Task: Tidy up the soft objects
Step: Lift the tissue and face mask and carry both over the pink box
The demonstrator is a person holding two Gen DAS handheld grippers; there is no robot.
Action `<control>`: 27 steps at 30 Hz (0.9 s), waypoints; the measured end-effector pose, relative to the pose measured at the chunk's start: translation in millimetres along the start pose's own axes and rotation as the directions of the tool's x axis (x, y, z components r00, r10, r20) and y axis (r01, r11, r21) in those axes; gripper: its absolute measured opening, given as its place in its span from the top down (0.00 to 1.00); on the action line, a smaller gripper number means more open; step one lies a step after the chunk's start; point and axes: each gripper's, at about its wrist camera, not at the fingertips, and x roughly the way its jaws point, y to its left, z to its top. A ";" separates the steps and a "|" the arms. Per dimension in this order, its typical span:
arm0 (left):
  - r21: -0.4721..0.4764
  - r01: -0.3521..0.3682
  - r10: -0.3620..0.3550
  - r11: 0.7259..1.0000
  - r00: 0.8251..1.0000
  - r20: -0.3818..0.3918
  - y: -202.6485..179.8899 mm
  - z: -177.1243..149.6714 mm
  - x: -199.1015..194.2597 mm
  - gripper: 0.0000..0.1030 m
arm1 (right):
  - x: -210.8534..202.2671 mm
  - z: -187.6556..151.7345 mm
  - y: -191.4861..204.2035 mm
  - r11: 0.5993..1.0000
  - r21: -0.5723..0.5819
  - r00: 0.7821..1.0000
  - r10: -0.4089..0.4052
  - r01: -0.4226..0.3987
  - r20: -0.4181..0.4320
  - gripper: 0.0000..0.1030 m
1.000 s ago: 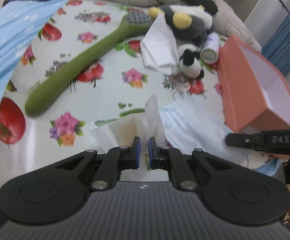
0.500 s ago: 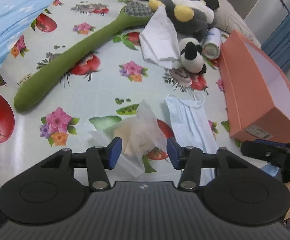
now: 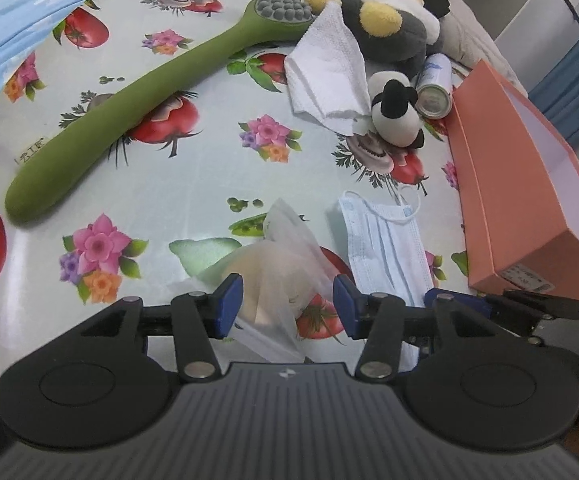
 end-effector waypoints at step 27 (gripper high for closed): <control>0.020 -0.005 0.003 1.000 0.995 0.097 -22.8 3.7 -53.1 0.91 | -46.5 5.5 -9.8 0.996 0.090 0.996 0.009 -0.017 0.088 0.94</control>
